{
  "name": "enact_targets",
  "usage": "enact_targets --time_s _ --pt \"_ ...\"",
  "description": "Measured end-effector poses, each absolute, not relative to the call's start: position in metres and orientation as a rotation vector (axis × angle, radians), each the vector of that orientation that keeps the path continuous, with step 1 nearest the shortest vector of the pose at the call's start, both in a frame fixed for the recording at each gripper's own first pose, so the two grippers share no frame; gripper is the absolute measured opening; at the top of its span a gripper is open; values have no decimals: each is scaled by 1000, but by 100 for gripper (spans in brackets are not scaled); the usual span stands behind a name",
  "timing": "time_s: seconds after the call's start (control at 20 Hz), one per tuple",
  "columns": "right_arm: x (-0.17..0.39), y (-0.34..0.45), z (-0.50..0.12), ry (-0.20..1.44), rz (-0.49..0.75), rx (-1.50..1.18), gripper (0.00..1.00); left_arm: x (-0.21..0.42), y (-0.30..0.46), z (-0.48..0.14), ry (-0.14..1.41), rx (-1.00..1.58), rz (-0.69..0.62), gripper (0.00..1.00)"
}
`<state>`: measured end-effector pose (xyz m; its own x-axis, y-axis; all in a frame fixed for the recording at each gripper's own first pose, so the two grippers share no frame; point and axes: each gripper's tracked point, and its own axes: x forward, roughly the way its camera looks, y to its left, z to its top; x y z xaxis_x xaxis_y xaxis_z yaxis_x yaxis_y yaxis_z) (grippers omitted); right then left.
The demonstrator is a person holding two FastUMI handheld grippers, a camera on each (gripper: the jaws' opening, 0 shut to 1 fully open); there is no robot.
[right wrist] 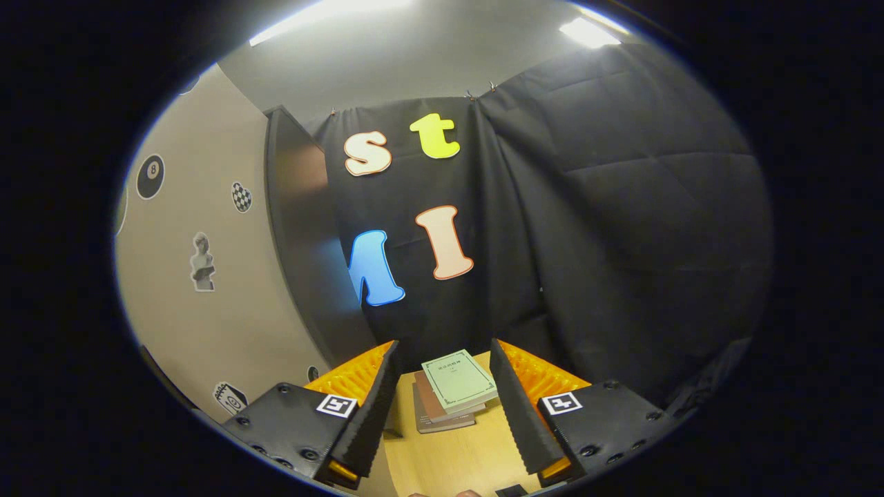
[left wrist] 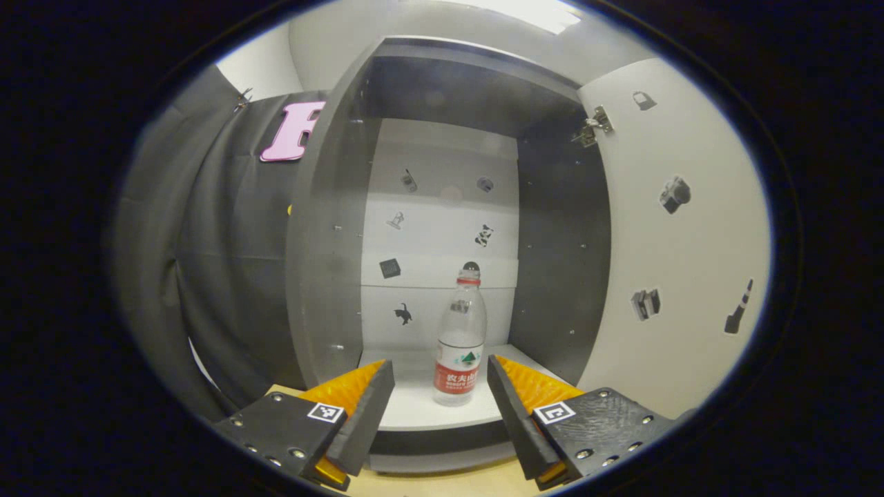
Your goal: Open the cabinet door with the right hand, grasp the bottle in the cabinet with the left hand and place it on the coaster, then close the cabinet door with the right hand.
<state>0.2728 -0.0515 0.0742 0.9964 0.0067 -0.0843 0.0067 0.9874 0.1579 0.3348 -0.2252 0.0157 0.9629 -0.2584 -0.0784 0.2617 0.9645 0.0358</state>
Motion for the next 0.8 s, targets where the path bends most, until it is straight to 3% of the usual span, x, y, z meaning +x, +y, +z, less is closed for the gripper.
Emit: enact_targets --time_s 0.15,0.55,0.6,0.65,0.7,0.75,0.8 --pt "282 -58 64 98 -2 166 91 359 -244 17 45 51 -293 82" --pt "290 -95 41 126 -100 170 93 407 -269 3 54 64 -319 84" --pt "293 -99 39 134 -112 157 85 411 -270 0 63 67 -316 84" --pt "293 -101 38 136 -116 151 93 416 -274 -3 70 67 -321 84" --pt "294 -100 38 135 -116 153 93 421 -276 -7 74 69 -324 84" --pt "294 -100 37 134 -118 159 85 425 -276 -10 81 76 -319 82" --pt "297 -101 34 139 -120 168 85 428 -275 -14 88 83 -312 87"
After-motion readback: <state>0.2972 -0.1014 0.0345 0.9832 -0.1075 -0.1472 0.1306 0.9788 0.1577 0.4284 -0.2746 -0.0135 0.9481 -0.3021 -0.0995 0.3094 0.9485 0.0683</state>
